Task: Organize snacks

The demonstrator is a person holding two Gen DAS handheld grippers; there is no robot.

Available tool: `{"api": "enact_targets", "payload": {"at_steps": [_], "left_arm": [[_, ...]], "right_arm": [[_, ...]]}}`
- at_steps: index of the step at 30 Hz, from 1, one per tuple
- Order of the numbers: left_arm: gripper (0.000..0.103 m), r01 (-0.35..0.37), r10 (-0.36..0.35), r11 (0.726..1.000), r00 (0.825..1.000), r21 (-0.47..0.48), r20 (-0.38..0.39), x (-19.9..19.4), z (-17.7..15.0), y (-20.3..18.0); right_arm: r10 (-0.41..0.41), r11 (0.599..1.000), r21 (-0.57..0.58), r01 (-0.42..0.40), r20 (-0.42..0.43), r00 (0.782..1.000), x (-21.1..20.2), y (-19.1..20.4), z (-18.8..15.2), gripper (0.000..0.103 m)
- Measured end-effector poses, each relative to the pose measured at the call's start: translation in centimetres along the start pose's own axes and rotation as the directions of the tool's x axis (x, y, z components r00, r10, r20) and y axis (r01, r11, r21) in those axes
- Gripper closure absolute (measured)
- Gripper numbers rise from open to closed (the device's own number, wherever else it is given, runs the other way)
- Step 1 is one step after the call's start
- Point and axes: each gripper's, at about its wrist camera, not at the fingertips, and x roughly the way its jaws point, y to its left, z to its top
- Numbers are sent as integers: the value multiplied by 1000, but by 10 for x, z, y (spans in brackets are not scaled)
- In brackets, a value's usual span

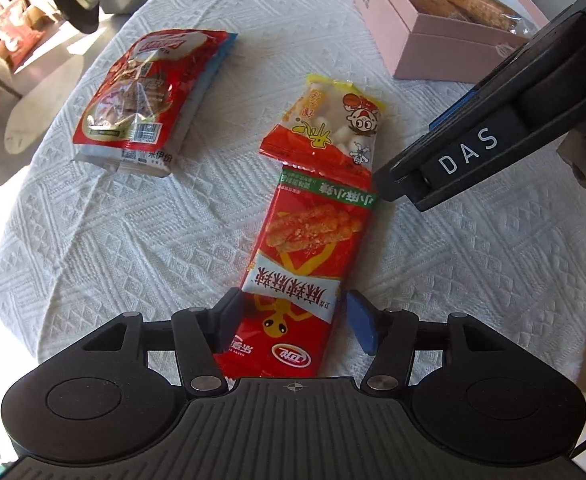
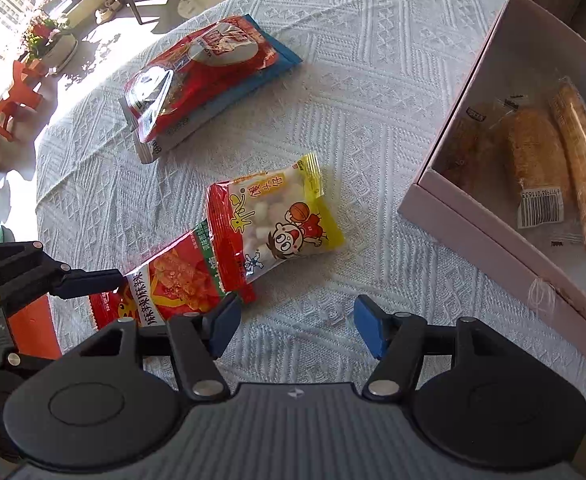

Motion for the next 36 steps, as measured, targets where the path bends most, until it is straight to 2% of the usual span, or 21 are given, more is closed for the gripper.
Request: {"api": "enact_targets", "payload": {"at_steps": [4,9,12,18,20,24,27,31,33,36], "left_arm": [[37,12,-12,996,1000,-93,8,4,7,10],[39,6,-5,976,1000,-219,4,9,15,35],[42,34,-33,948,999,-317,9,8,15,53],[45,20,-25,879,1000,-476,-5,1,-3,78],[46,13,-23,867,1000,-498,-14,0,-8,82],[46,6,-21,859,999,-513,-24,-4,-17,85],[45,13,-28,851,999,-526,-20,-10,-26,82],[45,21,-33,847,999,-531,-14,-4,-25,84],[45,21,-33,849,999,-529,-14,-5,-26,84],[45,26,-36,847,999,-532,-8,-2,-24,84]], "right_arm": [[-7,1000,2,7,-4,1000,2,-2,0,40],[-9,1000,8,9,-5,1000,2,-5,-2,40],[-9,1000,13,9,5,1000,-1,-5,-1,40],[-6,1000,29,5,38,999,-5,3,11,36],[-4,1000,28,3,38,999,-4,8,18,35],[-4,999,37,3,44,999,0,19,34,35],[-40,998,43,38,55,998,9,28,48,34],[-39,999,0,39,74,997,18,46,63,35],[-28,998,-53,31,70,997,21,56,65,46],[-2,993,-114,9,56,998,22,66,60,50]]}}
